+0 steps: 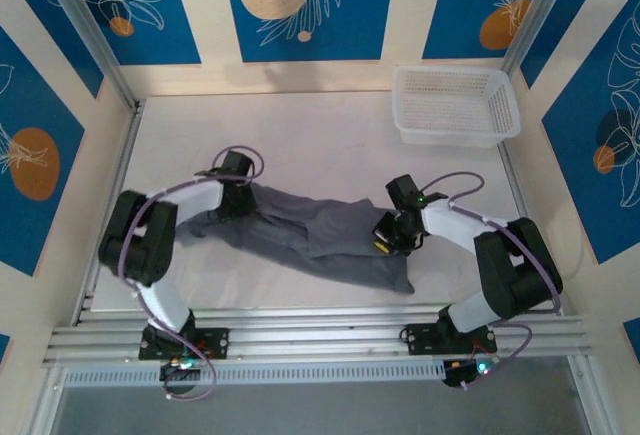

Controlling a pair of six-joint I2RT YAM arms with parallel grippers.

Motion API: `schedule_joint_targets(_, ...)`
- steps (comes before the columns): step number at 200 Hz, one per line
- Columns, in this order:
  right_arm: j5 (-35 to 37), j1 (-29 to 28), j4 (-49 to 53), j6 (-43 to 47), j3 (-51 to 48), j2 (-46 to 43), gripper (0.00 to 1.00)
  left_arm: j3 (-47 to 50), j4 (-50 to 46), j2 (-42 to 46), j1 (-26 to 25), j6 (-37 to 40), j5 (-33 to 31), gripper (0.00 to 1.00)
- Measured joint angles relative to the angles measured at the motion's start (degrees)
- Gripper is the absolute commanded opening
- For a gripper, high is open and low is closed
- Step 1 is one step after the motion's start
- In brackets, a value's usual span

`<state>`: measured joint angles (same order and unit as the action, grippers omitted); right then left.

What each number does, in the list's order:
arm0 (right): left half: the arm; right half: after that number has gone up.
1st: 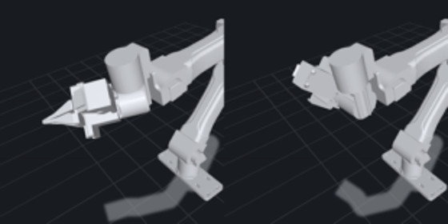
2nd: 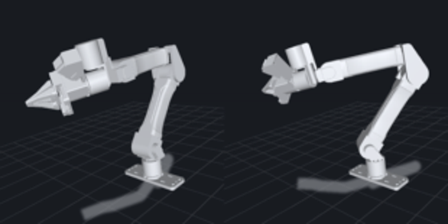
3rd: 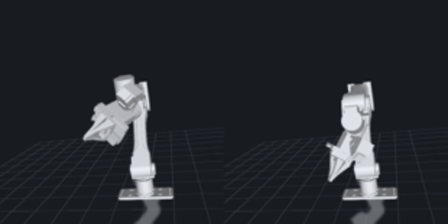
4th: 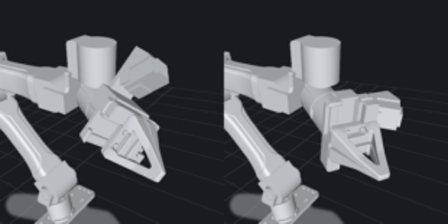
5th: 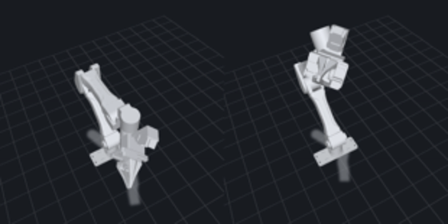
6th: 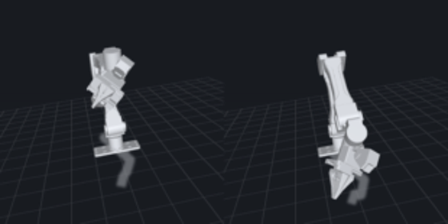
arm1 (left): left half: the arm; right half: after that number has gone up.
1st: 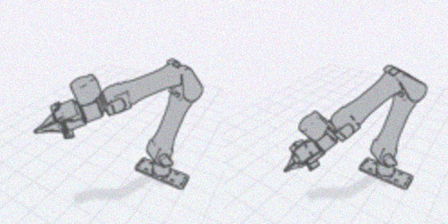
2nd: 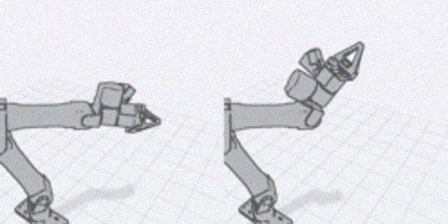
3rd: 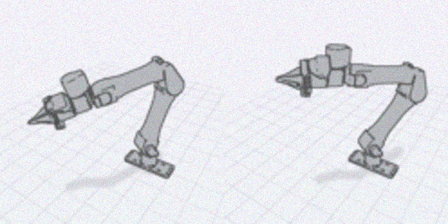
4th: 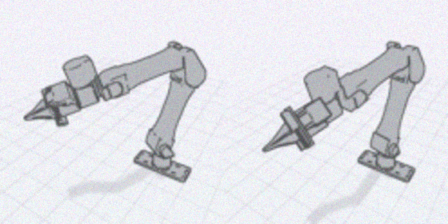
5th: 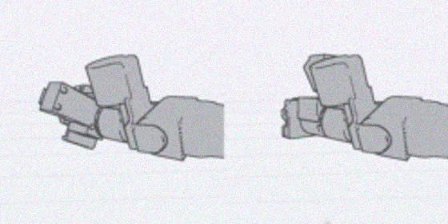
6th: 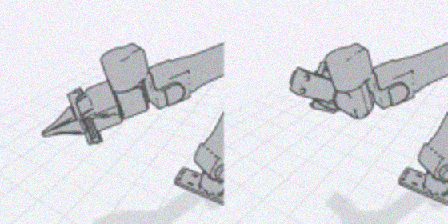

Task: Fold the inside-out t-shirt
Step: Rotate the T-shirt at the center of the table.

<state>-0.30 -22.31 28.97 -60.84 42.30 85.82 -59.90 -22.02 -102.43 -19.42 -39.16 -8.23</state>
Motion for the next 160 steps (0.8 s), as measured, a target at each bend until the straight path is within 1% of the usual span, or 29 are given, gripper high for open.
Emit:
schedule_joint_targets(13,-1.55,-1.38,-2.14,-3.48,0.28,1.16,0.0,-6.19,0.79,-5.2,0.07,-0.07,-0.33,0.0)
schedule_joint_targets(21,-3.48,-2.34,-5.18,-7.19,-0.44,1.64,0.0,-10.43,1.88,-8.7,0.11,-0.17,-0.37,0.0)
schedule_joint_targets(34,-5.31,-5.86,-14.01,-15.58,-3.61,1.6,0.0,-17.11,3.69,-13.92,0.13,-0.39,0.07,0.0)
schedule_joint_targets(49,-4.15,-14.29,-24.24,-27.65,-6.25,1.77,0.0,-23.89,6.12,-19.28,0.13,-0.39,1.53,0.0)
schedule_joint_targets(71,-0.11,-26.71,-33.33,-41.99,-4.81,5.9,0.0,-33.73,7.96,-26.27,0.13,0.79,3.76,0.0)
schedule_joint_targets(85,3.67,-32.68,-38.07,-47.93,-3.17,8.85,0.0,-39.01,8.37,-29.75,0.11,2.64,4.39,0.0)
schedule_joint_targets(94,5.88,-35.39,-40.41,-50.53,-2.21,10.43,0.0,-41.53,8.37,-31.23,0.13,4.02,4.61,0.0)
schedule_joint_targets(101,6.93,-37.0,-41.7,-52.17,-1.29,11.65,0.0,-42.84,8.31,-31.8,0.17,5.22,4.74,0.06)
schedule_joint_targets(109,7.58,-38.25,-42.69,-52.98,-0.17,12.85,0.0,-43.56,8.33,-31.87,0.26,6.78,4.81,0.14)
schedule_joint_targets(118,7.89,-38.88,-43.6,-52.92,0.79,13.86,0.04,-44.11,8.44,-31.56,0.55,7.98,5.01,0.23)
schedule_joint_targets(126,8.04,-38.99,-44.26,-51.82,1.33,14.27,0.08,-44.26,8.66,-30.99,0.68,9.2,5.22,0.28)
schedule_joint_targets(133,8.07,-38.97,-44.28,-49.64,1.7,14.25,0.12,-44.17,8.61,-30.01,0.79,10.34,5.4,0.3)
schedule_joint_targets(144,7.89,-38.82,-41.29,-43.08,3.56,13.75,0.17,-42.4,9.18,-26.84,0.94,12.37,5.88,0.33)
schedule_joint_targets(160,10.08,-39.19,-30.01,-30.25,9.79,12.11,0.2,-35.1,10.62,-17.64,1.22,13.84,6.58,0.36)
